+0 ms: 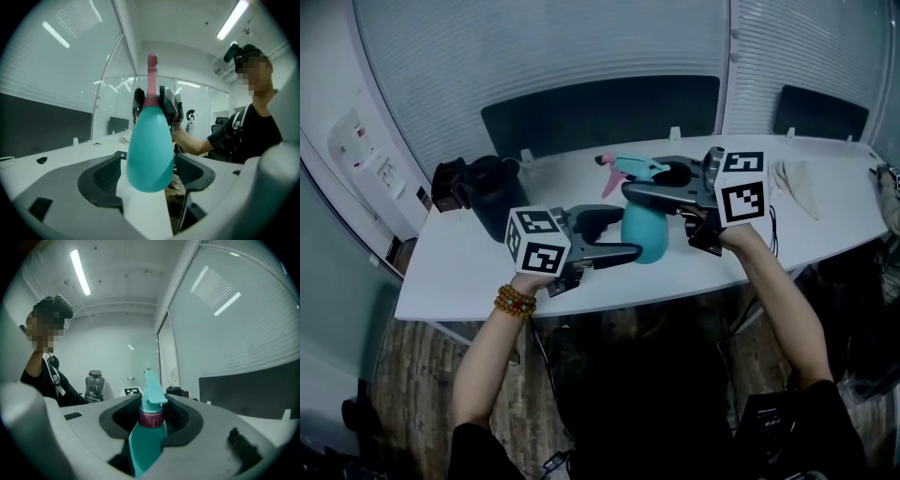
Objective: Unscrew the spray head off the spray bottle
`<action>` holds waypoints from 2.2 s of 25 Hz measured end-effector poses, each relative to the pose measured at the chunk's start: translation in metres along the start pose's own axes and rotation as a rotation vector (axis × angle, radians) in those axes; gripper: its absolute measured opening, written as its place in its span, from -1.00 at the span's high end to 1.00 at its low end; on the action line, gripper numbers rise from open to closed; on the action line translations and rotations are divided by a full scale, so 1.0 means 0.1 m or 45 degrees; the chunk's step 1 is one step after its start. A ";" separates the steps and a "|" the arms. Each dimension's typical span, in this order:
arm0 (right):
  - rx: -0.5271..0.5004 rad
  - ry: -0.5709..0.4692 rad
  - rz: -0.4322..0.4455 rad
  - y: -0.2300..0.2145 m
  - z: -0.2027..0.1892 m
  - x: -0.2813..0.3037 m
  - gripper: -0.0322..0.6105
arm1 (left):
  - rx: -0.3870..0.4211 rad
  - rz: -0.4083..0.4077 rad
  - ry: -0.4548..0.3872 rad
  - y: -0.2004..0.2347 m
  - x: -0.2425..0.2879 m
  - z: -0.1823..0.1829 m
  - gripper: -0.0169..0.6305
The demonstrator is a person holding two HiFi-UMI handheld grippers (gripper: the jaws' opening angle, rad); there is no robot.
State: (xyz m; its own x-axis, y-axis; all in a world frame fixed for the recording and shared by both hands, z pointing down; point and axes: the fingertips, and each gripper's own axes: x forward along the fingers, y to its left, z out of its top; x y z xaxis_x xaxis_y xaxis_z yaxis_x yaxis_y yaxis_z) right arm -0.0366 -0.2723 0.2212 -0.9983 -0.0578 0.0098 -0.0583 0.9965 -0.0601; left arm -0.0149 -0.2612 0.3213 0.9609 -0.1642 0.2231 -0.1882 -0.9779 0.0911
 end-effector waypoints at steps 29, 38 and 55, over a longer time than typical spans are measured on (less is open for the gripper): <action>-0.655 0.243 -0.600 -0.24 0.03 -0.05 0.05 | 0.000 0.761 0.193 0.67 -0.06 -0.29 -0.23; -1.223 0.350 -1.031 -0.38 0.20 0.07 0.05 | -0.149 0.862 0.037 0.83 0.11 -0.19 -0.23; -0.724 0.849 0.076 -0.06 -0.08 -0.15 0.23 | 0.057 0.192 0.276 0.27 0.01 -0.35 -0.23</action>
State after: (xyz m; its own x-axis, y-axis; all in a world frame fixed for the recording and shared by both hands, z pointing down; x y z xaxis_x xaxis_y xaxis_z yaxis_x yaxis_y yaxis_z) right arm -0.0209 -0.2768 0.2294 -0.7773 -0.1344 0.6146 0.1834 0.8860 0.4258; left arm -0.0263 -0.2829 0.3582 0.8558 -0.2818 0.4339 -0.3125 -0.9499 -0.0007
